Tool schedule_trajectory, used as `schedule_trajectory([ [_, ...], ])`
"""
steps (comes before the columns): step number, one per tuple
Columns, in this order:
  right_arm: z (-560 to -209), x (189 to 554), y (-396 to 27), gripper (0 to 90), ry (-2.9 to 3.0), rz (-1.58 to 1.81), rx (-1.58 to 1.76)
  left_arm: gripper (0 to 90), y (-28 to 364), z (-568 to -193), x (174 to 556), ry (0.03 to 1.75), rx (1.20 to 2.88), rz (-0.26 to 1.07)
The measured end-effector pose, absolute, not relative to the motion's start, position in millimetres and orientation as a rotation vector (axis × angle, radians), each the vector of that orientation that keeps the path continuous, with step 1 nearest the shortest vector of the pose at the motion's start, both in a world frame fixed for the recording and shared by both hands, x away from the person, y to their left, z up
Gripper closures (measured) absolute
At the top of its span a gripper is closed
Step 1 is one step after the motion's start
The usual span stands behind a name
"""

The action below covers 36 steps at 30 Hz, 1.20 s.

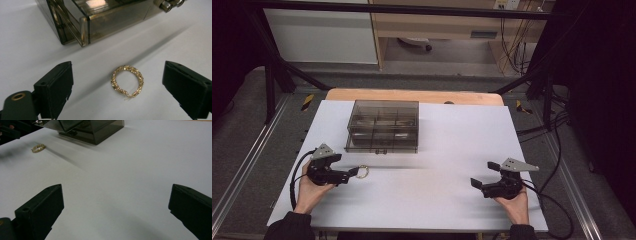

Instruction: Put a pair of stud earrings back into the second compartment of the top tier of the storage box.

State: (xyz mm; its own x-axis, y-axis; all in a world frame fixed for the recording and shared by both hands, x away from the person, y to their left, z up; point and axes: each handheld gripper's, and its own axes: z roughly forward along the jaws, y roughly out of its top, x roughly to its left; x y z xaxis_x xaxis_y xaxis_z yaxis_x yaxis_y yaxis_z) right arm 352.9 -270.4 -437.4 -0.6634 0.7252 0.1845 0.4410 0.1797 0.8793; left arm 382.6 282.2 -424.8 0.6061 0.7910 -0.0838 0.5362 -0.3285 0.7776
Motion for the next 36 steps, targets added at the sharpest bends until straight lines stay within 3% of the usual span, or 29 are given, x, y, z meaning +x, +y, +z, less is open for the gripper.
schedule_trajectory([
  [11, -437.9, 353.2, -270.1, 0.6, 2.188, 1.473, 1.115, 32.3, 274.9, -436.8, 387.4, 1.121, 2.05, 0.356],
  [14, -437.4, 352.8, -270.5, 0.5, 2.184, 1.475, 1.118, 43.9, 273.4, -438.1, 387.6, 1.127, 2.055, 0.359],
  [21, -437.5, 352.9, -270.4, 0.5, 2.185, 1.475, 1.119, 60.9, 269.7, -440.6, 388.3, 1.158, 2.067, 0.353],
  [30, -437.3, 352.9, -270.5, 0.6, 2.183, 1.475, 1.119, 73.5, 266.3, -442.3, 388.7, 1.165, 2.075, 0.355],
  [36, -437.1, 352.8, -270.7, 0.6, 2.182, 1.478, 1.121, 77.3, 262.2, -443.7, 388.8, 1.165, 2.088, 0.382],
])
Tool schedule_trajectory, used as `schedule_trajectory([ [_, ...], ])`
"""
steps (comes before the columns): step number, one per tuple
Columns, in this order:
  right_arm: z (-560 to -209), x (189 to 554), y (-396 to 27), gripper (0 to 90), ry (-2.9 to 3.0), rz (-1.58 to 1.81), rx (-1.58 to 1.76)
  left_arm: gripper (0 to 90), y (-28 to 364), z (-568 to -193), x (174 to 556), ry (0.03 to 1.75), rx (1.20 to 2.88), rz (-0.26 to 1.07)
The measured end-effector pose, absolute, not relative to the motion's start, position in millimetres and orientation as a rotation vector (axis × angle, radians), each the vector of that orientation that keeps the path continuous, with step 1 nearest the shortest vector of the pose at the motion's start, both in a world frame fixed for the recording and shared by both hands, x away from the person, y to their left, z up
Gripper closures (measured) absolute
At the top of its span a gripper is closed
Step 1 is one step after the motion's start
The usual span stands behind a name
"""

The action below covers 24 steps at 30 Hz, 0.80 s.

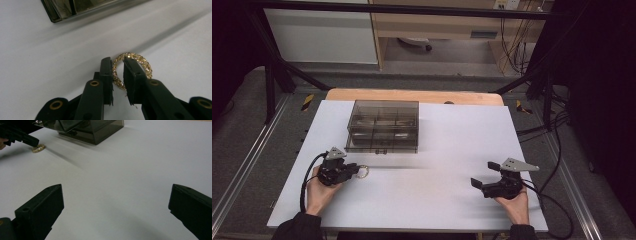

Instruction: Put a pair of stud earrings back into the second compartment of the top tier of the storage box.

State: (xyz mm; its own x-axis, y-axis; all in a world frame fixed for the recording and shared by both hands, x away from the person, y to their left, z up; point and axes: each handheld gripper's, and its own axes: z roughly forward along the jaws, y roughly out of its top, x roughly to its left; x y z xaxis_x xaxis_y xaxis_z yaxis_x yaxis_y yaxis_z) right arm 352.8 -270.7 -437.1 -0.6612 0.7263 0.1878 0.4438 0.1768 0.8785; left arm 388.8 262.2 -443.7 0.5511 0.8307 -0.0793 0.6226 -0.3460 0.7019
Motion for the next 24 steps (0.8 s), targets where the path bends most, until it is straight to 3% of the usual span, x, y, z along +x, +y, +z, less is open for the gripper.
schedule_trajectory([
  [11, -436.8, 352.7, -270.9, 0.6, 2.18, 1.483, 1.121, 84.5, 259.5, -444.9, 389.1, 1.178, 2.094, 0.414],
  [24, -436.7, 352.8, -271.0, 0.6, 2.177, 1.486, 1.122, 86.2, 260.0, -442.0, 387.9, 1.184, 2.078, 0.419],
])
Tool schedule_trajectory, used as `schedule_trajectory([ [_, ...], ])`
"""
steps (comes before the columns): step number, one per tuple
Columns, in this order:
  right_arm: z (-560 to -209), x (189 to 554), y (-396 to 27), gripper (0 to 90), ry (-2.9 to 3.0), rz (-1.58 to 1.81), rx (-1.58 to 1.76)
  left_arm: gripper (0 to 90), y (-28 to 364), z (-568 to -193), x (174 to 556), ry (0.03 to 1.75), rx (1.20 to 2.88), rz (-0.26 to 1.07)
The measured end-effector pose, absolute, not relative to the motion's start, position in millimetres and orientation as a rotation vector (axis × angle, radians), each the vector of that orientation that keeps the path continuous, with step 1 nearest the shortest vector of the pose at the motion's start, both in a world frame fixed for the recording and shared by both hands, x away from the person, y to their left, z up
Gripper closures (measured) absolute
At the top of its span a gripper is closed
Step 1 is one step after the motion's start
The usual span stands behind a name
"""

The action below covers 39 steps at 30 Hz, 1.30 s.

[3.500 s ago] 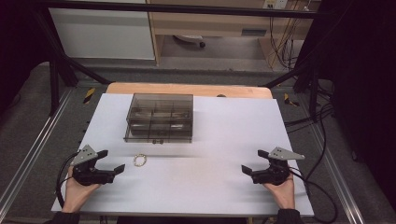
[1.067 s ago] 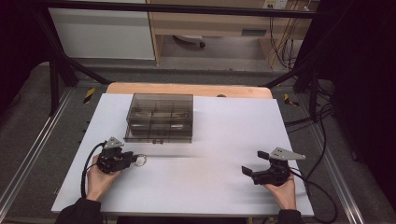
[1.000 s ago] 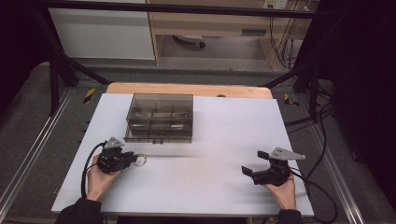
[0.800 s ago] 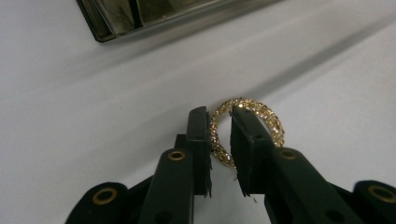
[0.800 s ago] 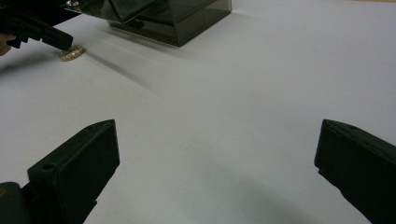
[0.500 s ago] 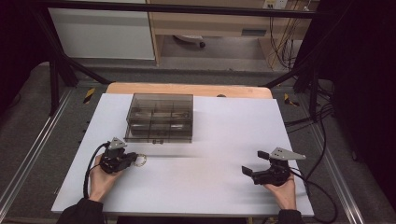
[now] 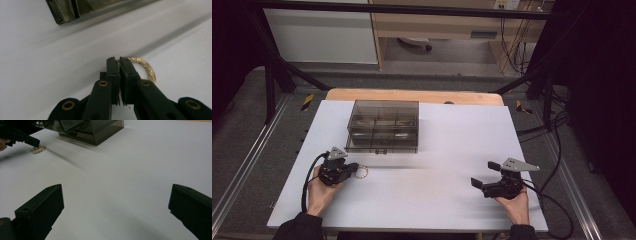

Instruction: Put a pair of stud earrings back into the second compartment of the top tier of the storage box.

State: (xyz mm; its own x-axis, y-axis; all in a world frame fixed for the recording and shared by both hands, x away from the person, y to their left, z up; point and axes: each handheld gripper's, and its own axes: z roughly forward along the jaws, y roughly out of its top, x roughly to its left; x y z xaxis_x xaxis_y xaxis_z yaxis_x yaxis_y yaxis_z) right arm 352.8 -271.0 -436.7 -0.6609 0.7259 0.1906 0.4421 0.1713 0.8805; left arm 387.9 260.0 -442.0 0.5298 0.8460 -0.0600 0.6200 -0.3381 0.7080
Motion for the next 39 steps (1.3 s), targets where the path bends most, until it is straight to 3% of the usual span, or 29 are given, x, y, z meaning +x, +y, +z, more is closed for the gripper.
schedule_trajectory([
  [39, -437.1, 352.6, -270.7, 0.6, 2.186, 1.487, 1.125, 86.4, 258.2, -408.7, 365.4, 1.093, 2.06, 0.395],
])
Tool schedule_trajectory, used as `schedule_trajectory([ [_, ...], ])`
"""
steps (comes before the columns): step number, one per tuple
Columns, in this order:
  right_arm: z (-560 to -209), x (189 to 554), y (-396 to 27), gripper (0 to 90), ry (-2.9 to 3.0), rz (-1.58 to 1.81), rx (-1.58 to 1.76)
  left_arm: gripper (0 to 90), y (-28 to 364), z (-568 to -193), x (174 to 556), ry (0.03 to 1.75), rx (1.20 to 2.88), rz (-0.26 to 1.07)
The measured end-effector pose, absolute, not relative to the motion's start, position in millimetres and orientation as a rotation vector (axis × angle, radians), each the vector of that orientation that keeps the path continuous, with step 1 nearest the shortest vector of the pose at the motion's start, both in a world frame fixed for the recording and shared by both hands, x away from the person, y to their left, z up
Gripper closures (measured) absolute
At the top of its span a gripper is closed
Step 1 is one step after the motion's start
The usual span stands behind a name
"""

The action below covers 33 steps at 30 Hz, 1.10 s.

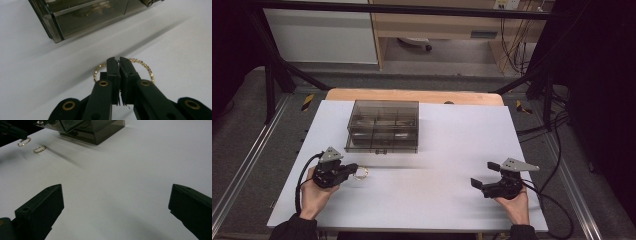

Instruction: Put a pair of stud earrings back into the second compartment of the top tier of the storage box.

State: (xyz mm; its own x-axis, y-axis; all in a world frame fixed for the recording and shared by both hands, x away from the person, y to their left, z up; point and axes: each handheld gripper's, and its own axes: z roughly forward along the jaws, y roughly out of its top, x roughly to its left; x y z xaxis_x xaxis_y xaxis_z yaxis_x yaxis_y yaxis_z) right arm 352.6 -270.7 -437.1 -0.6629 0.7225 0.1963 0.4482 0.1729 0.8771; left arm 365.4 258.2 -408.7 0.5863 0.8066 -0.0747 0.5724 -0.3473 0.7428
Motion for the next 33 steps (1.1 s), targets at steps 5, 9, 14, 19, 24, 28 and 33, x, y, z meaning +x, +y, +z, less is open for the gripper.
schedule_trajectory([
  [5, -437.4, 352.8, -270.5, 0.6, 2.189, 1.484, 1.125, 86.4, 256.8, -402.5, 363.6, 1.078, 2.056, 0.406],
  [9, -437.5, 352.7, -270.5, 0.6, 2.191, 1.477, 1.127, 86.3, 254.8, -396.1, 361.2, 1.064, 2.048, 0.398],
  [14, -437.9, 352.3, -270.0, 0.6, 2.197, 1.474, 1.129, 86.3, 252.3, -388.6, 358.0, 1.044, 2.047, 0.4],
  [19, -438.1, 352.3, -269.8, 0.6, 2.2, 1.473, 1.13, 86.3, 251.5, -380.7, 356.4, 1.027, 2.036, 0.401],
  [24, -438.8, 352.4, -269.1, 0.6, 2.202, 1.471, 1.126, 86.3, 248.5, -370.0, 357.5, 1.012, 2.026, 0.41],
  [28, -438.7, 352.3, -269.2, 0.6, 2.204, 1.471, 1.125, 86.4, 246.2, -361.6, 358.8, 0.995, 2.032, 0.419],
  [33, -439.0, 352.4, -269.0, 0.6, 2.208, 1.468, 1.125, 86.3, 243.2, -354.8, 360.8, 0.984, 2.035, 0.425],
])
